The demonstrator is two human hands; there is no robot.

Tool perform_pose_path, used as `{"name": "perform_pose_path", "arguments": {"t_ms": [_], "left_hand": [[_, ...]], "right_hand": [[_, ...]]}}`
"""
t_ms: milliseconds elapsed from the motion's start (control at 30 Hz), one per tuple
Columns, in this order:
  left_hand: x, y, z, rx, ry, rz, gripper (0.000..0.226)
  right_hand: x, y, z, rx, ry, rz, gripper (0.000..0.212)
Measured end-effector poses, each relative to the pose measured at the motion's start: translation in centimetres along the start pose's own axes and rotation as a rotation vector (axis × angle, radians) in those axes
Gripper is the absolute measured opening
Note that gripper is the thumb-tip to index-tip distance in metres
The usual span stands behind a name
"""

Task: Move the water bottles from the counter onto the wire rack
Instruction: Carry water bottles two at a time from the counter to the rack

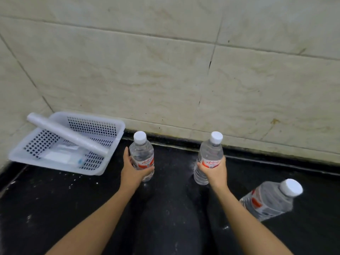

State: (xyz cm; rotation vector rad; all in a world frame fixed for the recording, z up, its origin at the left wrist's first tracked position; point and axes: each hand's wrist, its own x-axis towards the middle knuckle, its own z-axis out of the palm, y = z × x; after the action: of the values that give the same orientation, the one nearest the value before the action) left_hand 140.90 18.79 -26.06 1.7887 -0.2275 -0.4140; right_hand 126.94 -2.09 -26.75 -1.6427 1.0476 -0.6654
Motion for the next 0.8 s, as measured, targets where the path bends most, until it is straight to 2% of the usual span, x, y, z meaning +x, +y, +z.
{"name": "perform_pose_path", "arguments": {"t_ms": [67,167,400,533,633,800], "left_hand": [[0.5,-0.1,0.4,0.005,0.04,-0.024,0.092],[1.0,-0.1,-0.4,0.121,-0.002,-0.046,0.067],[-2.4,-1.4,-3.1,0.273,-0.269,-0.028,0.068],[-6.0,-1.8,-4.5,0.201,-0.394,-0.011,0.062],[-9.1,-2.2,-5.9,0.135,-0.465,-0.001,0.055],[-14.0,-2.4,-7.5,0.102,-0.672,0.027,0.051]], "right_hand": [[0.3,0.1,0.1,-0.041,-0.004,-0.001,0.07],[-0.1,-0.1,0.2,-0.099,0.014,0.02,0.069],[-7.4,0.2,-0.6,-0.176,0.055,0.089,0.067],[-14.2,-0.3,-1.9,-0.293,0.033,0.126,0.069],[-19.8,-0.4,-3.1,-0.358,0.036,0.169,0.06],[-28.0,-0.6,-6.0,-0.385,0.144,0.205,0.056]]}}
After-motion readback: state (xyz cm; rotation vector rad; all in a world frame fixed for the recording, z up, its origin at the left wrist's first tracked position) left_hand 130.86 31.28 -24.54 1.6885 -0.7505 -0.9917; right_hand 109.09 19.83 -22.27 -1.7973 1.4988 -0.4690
